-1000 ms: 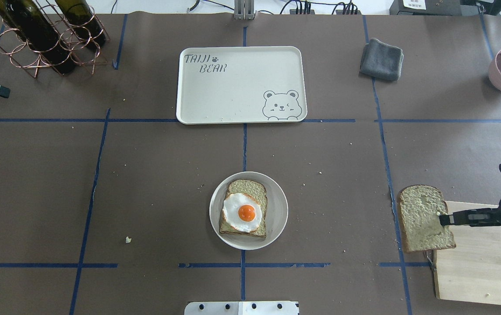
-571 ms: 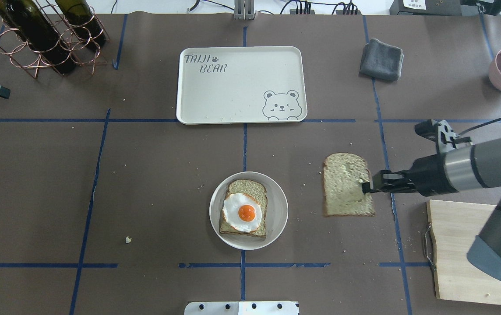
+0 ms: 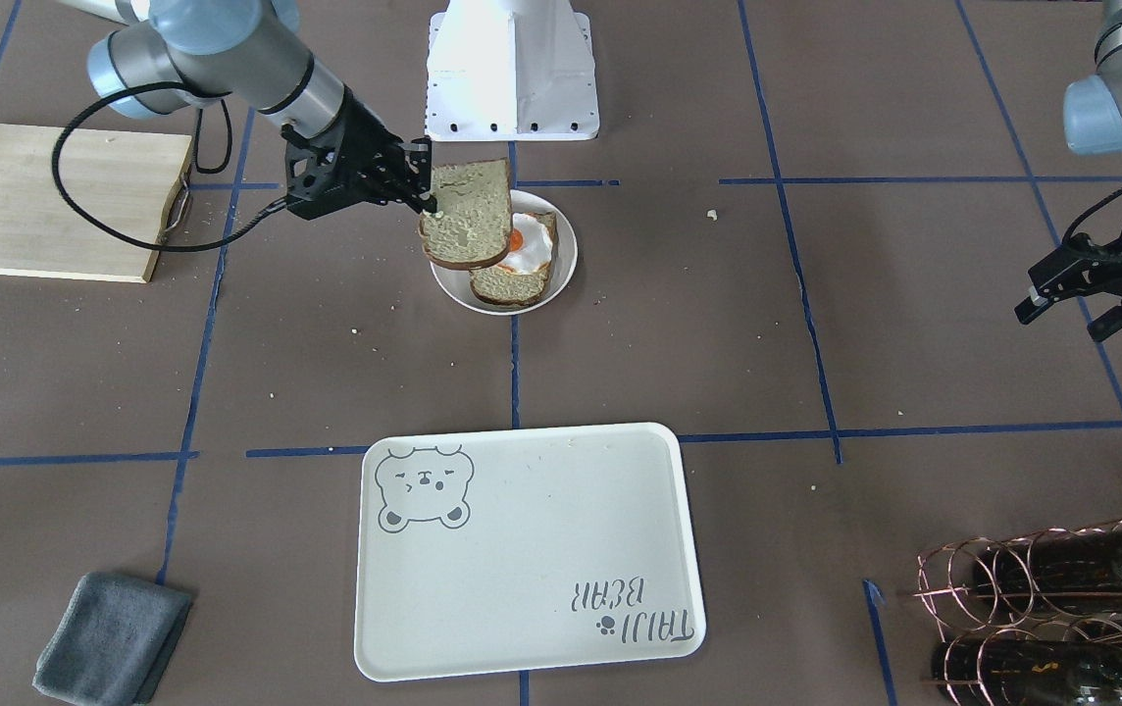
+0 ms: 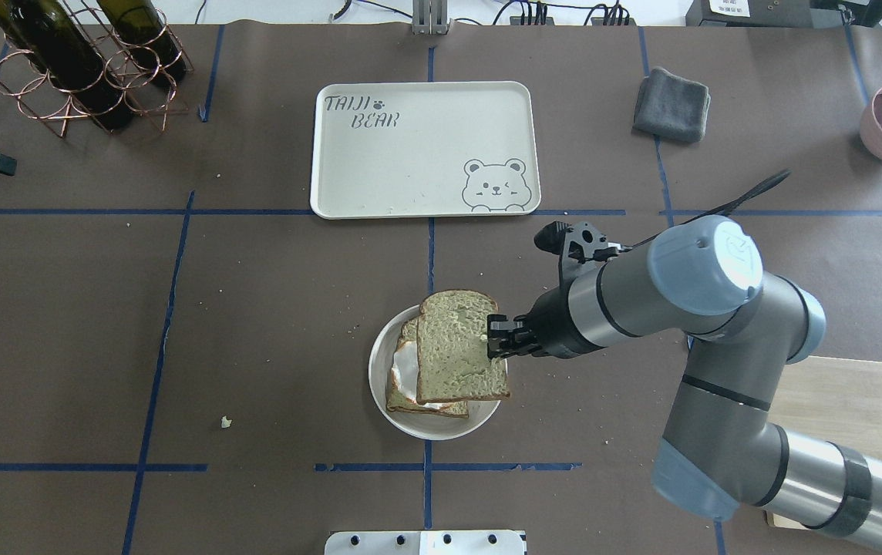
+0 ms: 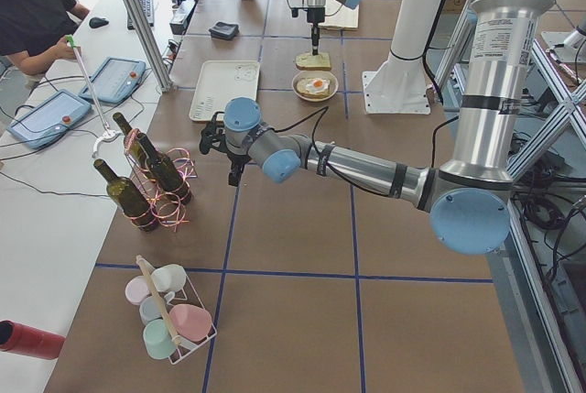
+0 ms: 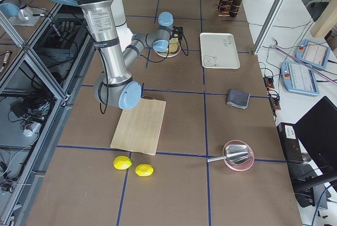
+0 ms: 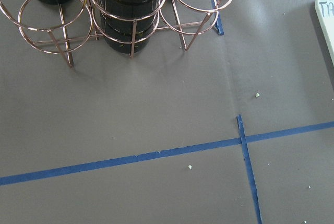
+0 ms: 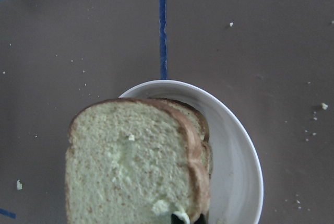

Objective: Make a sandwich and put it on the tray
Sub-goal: 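Carry the bread slice with the right gripper over the egg toast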

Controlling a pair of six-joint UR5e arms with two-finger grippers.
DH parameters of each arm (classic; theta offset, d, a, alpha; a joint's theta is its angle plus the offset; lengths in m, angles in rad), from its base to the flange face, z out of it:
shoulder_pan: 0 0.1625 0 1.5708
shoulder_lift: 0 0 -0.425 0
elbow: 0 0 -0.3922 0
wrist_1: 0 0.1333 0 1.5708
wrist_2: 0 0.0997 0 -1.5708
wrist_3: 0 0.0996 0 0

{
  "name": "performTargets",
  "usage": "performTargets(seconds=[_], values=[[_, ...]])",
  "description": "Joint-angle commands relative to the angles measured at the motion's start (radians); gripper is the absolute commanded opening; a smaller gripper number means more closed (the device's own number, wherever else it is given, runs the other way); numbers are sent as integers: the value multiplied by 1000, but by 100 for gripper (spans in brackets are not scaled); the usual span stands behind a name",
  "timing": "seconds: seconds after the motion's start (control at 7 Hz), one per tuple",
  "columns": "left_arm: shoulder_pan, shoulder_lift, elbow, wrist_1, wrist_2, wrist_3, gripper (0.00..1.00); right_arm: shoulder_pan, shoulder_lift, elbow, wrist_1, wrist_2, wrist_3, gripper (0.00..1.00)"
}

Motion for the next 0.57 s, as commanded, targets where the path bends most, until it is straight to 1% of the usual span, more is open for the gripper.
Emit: performTargets(seconds=[0.0, 0.43], values=[[-1, 1, -2, 0, 0, -2, 100, -38, 72, -87, -15, -43, 1, 0], [-1, 1, -6, 1, 0, -2, 100, -36, 72, -101, -16, -48, 0, 0]])
